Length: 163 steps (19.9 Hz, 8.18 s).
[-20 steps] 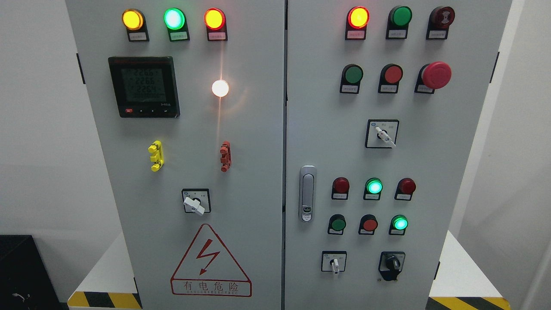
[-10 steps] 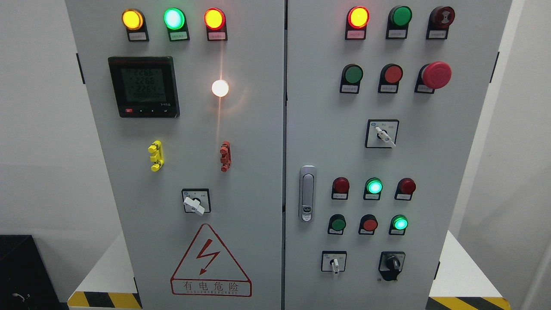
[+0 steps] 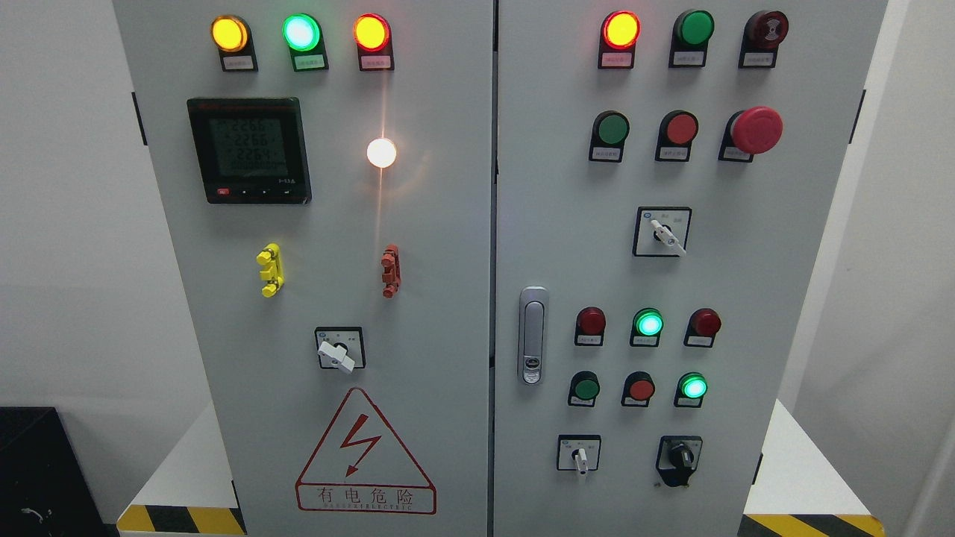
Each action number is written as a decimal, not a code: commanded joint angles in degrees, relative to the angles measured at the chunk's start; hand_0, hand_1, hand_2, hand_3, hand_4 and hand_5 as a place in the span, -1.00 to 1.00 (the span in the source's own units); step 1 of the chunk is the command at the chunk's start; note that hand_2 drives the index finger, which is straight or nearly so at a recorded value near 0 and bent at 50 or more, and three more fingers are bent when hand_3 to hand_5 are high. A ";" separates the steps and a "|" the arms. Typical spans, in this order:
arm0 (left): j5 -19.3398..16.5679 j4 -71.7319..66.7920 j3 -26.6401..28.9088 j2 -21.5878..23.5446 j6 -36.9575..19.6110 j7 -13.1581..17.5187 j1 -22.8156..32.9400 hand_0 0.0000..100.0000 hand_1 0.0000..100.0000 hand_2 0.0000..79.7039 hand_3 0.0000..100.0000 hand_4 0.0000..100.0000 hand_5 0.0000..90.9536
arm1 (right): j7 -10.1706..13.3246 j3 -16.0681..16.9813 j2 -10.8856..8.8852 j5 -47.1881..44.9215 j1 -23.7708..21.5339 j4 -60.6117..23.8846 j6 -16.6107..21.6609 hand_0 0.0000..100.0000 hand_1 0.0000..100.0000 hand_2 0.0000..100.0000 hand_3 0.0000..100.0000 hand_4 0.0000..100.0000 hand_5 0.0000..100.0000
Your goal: Flip black knob to close circuit
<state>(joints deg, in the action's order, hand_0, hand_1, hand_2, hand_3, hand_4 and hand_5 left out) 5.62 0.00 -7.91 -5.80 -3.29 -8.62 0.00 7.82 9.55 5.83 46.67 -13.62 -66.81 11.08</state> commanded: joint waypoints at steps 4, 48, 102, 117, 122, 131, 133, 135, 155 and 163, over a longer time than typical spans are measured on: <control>0.00 1.67 0.00 0.00 0.03 0.00 1.23 -0.76 0.11 -1.00 -1.00 -1.00 -1.00 | 1.32 -0.76 0.58 7.11 2.45 -12.90 -2.99 -1.00 -1.00 0.53 1.00 0.76 0.84; 0.00 1.67 0.00 0.00 0.03 0.00 1.32 -0.76 0.11 -1.00 -1.00 -1.00 -1.00 | -1.93 -0.85 0.15 23.47 23.11 -20.29 -13.80 -1.00 -1.00 0.73 1.00 0.96 1.00; 0.00 1.67 0.00 0.00 0.03 0.00 1.32 -0.76 0.11 -1.00 -1.00 -1.00 -1.00 | -4.66 -0.24 -1.00 23.64 27.95 -21.17 -15.91 -1.00 -1.00 0.73 1.00 0.98 1.00; 0.00 1.67 0.00 0.00 0.03 0.00 1.32 -0.76 0.11 -1.00 -1.00 -1.00 -1.00 | -4.57 0.55 -2.32 23.64 27.95 -20.47 -15.91 -1.00 -1.00 0.72 1.00 0.98 1.00; 0.00 1.67 0.00 0.00 0.03 0.00 1.32 -0.76 0.11 -1.00 -1.00 -1.00 -1.00 | -4.57 0.64 -2.67 23.64 28.30 -20.47 -15.91 -1.00 -1.00 0.72 1.00 0.98 1.00; 0.00 1.67 0.00 0.00 0.03 0.00 1.32 -0.76 0.11 -1.00 -1.00 -1.00 -1.00 | -4.66 0.73 -2.76 23.64 28.39 -20.29 -15.91 -1.00 -1.00 0.72 1.00 0.98 1.00; 0.00 1.67 0.00 0.00 0.03 0.00 1.32 -0.76 0.11 -1.00 -1.00 -1.00 -1.00 | -4.66 0.82 -2.76 23.64 28.39 -20.29 -15.91 -1.00 -1.00 0.72 1.00 0.98 1.00; 0.00 1.67 0.00 0.00 0.03 0.00 1.32 -0.76 0.11 -1.00 -1.00 -1.00 -1.00 | -4.66 1.17 -2.76 23.56 28.39 -20.29 -15.91 -1.00 -1.00 0.72 1.00 0.98 1.00; 0.00 1.67 0.00 0.00 0.03 0.00 1.32 -0.76 0.11 -1.00 -1.00 -1.00 -1.00 | -4.57 2.13 -2.84 23.12 29.00 -20.29 -15.82 -1.00 -1.00 0.72 1.00 0.98 1.00; 0.00 1.67 0.00 0.00 0.03 0.00 1.32 -0.76 0.11 -1.00 -1.00 -1.00 -1.00 | -4.57 2.05 -2.84 22.68 28.92 -20.47 -15.47 -1.00 -1.00 0.72 1.00 0.98 1.00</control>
<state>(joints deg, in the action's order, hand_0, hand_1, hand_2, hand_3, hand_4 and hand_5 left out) 5.62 0.00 -7.91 -5.80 -3.29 -8.61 0.00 3.11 11.26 3.04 69.59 15.31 -87.05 -4.54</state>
